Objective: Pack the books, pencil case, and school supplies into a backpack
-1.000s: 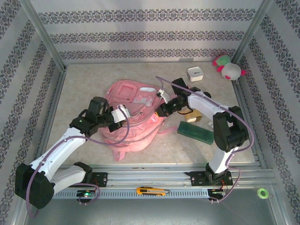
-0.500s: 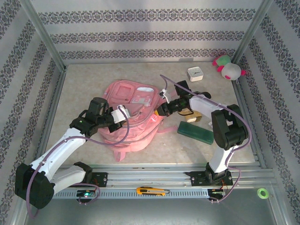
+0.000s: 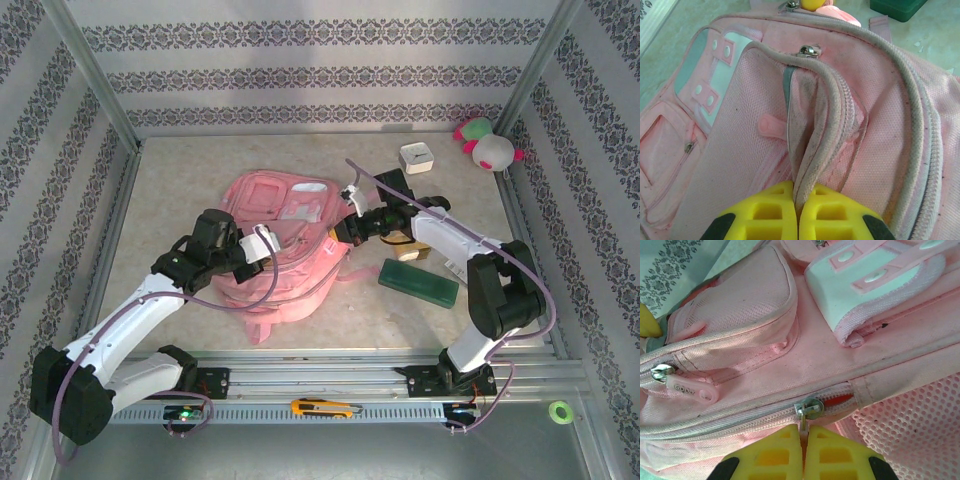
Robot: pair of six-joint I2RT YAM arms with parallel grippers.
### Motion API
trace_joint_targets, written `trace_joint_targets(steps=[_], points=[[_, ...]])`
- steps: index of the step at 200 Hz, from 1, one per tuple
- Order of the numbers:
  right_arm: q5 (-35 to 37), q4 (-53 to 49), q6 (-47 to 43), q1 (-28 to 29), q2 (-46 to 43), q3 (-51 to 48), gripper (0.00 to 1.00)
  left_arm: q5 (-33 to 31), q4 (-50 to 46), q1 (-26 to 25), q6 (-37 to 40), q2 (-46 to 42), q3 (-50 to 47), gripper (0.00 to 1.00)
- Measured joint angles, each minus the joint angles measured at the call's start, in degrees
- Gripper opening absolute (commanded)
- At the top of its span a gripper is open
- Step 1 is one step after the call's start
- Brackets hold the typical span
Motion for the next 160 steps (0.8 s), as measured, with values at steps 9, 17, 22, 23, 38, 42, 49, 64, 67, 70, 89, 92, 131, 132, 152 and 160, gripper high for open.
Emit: trace_joint_targets(steps=[9, 17, 22, 23, 38, 42, 49, 64, 67, 70, 89, 92, 131, 132, 152, 160], points=[[0.76, -0.96, 0.46, 0.46, 0.00, 0.42, 0.00, -0.61, 0.04, -0.42, -0.26, 0.24, 0.00, 0.00], [1.36, -2.27, 1.20, 0.81, 0.00, 1.05, 0.00, -1.22, 0.09, -0.83, -0.50, 0.46, 0.00, 0.00], [1.36, -3.13, 1.57, 0.98, 0.00, 1.40, 0.00, -1.60, 0.15, -1.11, -0.66, 0.61, 0.02, 0.00], [1.36, -3.26, 1.68, 0.98, 0.00, 1.46, 0.00, -1.64, 0.17, -1.14, -0.68, 0.66, 0.02, 0.00], [1.51, -6.47, 3.45, 1.44, 0.04, 3.08, 0.00, -2.86, 0.66, -1.81, -1.07, 1.31, 0.09, 0.00], [1.60, -7.41, 4.15, 1.42, 0.07, 3.63, 0.00, -3.17, 0.68, -1.90, -1.09, 1.53, 0.13, 0.00], [1.77, -8.96, 5.27, 1.38, 0.15, 4.61, 0.00, -3.58, 0.81, -2.05, -1.09, 1.81, 0.22, 0.00], [1.95, -11.89, 7.67, 1.27, 0.70, 6.78, 0.00, -4.35, 1.07, -2.29, -1.07, 2.25, 0.61, 0.00], [1.95, -12.52, 8.00, 1.27, 0.92, 7.32, 0.00, -4.46, 1.11, -2.32, -1.07, 2.27, 0.70, 0.00], [1.95, -12.98, 8.52, 1.27, 1.11, 7.74, 0.00, -4.55, 1.16, -2.36, -1.07, 2.27, 0.79, 0.00], [1.99, -15.21, 10.36, 1.44, 2.08, 9.53, 0.00, -4.74, 1.66, -2.43, -1.33, 2.27, 0.96, 0.00], [1.99, -15.37, 10.71, 1.55, 2.12, 9.55, 0.00, -4.74, 1.68, -2.45, -1.46, 2.27, 0.96, 0.00], [2.97, -14.19, 15.06, 4.00, 2.14, 8.13, 0.00, -6.10, 2.51, -3.63, -5.40, 2.34, 0.87, 0.00], [3.02, -14.12, 15.08, 4.04, 2.12, 8.07, 0.00, -6.14, 2.54, -3.69, -5.49, 2.36, 0.85, 0.00], [4.11, -11.69, 17.88, 5.03, 1.44, 5.03, 0.00, -8.46, 3.69, -5.42, -8.87, 2.78, 0.15, 0.00], [4.28, -10.80, 18.88, 5.46, 0.87, 3.78, 0.00, -9.27, 4.37, -6.08, -10.32, 2.97, -0.24, 0.00]])
